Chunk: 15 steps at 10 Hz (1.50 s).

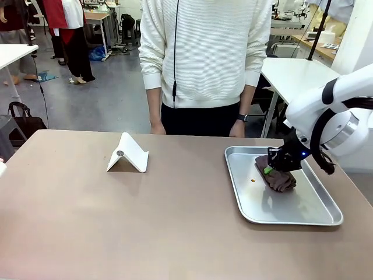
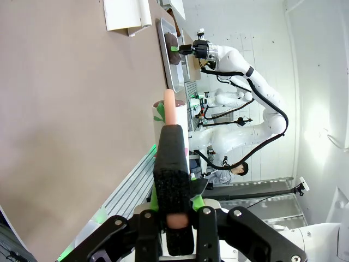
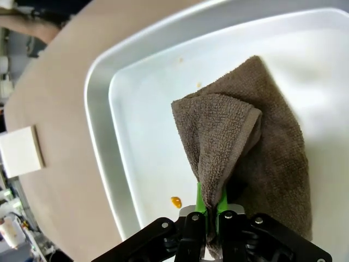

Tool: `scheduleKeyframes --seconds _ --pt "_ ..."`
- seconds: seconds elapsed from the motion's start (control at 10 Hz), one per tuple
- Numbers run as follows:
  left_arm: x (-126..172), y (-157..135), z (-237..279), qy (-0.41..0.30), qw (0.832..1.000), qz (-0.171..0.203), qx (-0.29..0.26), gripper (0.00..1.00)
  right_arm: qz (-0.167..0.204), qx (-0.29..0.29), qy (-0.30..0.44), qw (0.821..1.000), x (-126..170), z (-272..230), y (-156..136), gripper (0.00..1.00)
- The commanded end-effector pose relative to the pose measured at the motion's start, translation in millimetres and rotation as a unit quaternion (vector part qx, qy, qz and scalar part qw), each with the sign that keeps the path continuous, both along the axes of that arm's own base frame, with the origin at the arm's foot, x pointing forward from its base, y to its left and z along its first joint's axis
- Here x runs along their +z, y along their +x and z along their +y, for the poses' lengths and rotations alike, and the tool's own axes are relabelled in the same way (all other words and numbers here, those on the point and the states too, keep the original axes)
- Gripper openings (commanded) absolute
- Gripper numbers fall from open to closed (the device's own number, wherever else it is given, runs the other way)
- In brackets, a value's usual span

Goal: Clean the surface of the table.
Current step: Clean the area not pointed to by the person.

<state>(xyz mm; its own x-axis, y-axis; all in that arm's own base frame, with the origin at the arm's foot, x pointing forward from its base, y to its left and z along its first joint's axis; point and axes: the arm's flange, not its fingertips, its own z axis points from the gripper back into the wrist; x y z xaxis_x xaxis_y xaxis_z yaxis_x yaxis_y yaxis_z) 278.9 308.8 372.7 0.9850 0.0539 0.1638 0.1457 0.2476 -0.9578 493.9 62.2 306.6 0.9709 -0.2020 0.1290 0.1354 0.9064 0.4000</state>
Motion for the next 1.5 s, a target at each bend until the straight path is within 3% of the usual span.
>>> scheduleKeyframes --seconds 0.0,0.7,1.4 --pt "2 -4 -4 0.003 1.0 0.001 0.0 0.22 0.008 0.024 0.008 1.0 -1 15 -4 0.0" --pt "2 -4 -4 0.003 1.0 0.001 0.0 0.22 -0.002 0.11 -0.006 0.994 4 76 -34 0.0" --pt "2 -4 -4 0.003 1.0 0.001 0.0 0.22 -0.003 0.008 -0.051 0.999 -7 32 -2 0.0"
